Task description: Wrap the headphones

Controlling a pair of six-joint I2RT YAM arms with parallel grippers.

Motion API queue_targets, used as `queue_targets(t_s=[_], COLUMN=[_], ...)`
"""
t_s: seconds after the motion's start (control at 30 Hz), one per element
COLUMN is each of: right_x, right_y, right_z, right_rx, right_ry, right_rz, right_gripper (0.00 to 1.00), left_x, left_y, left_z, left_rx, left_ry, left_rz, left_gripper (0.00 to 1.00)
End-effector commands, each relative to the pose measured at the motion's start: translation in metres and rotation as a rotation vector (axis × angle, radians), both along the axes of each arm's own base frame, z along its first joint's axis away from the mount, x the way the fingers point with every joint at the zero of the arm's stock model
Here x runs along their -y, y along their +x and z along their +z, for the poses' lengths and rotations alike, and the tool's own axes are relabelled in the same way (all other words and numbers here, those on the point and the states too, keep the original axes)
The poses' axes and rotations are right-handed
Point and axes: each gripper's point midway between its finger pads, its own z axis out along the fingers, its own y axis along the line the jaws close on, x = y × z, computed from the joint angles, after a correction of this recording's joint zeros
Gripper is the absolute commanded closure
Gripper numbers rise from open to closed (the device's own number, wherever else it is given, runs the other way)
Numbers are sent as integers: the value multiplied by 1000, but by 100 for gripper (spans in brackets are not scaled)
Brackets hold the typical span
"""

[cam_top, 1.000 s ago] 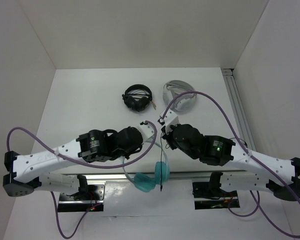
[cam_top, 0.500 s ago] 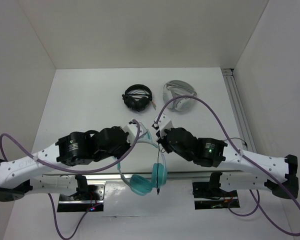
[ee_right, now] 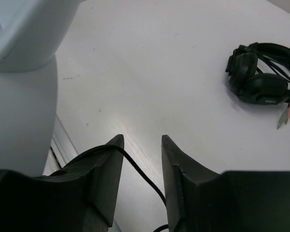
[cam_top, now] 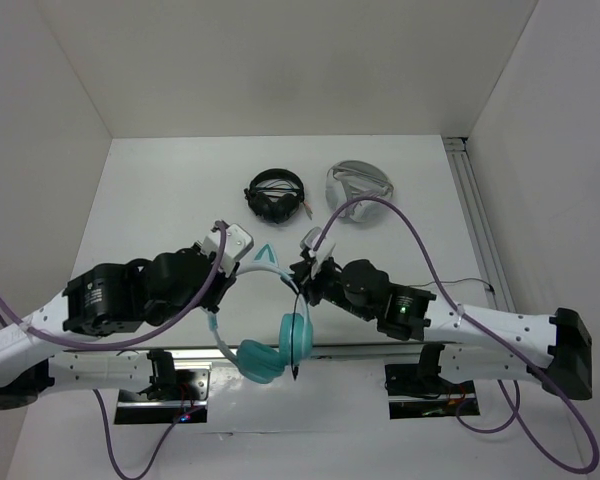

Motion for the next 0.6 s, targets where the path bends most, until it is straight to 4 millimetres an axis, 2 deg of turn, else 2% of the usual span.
queue_targets(t_s=[0.0,0.03,0.1,0.13,0.17,0.2,0.23,0.27,0.3,0.37,0.57], right_x=[-38,-40,-39,-39,-41,-36,-34,-37,-34,-37,-37], right_y=[-10,-9,1,4,3,12,16,15,23,26,38], right_z=[23,36,23,29,28,29,21,25,20,14,-12], right_rx=[73,96,76,81,59,58,43,38,38,25,-27], right_ry=[159,207,208,246,265,284,285,315,310,307,300], right_rz=[134,134,136,141,173,160,160,185,164,178,180], right_gripper=[53,46,41,38,35,32,28,26,26,26,26], left_x=[55,58,64,65,67,66,68,69,68,69,63], left_y=[-4,-5,-8,-10,-10,-14,-16,-16,-18,-20,-22], left_z=[72,75,72,80,78,81,83,83,92,92,113], left_rx=[-14,-15,-37,-34,-42,-47,-56,-62,-58,-63,-50], left_ry=[-421,-439,-458,-492,-500,-512,-530,-536,-564,-565,-649], left_rz=[-29,-42,-50,-68,-63,-80,-86,-82,-96,-105,-106], left_gripper=[100,100,100,100,100,100,100,100,100,100,100])
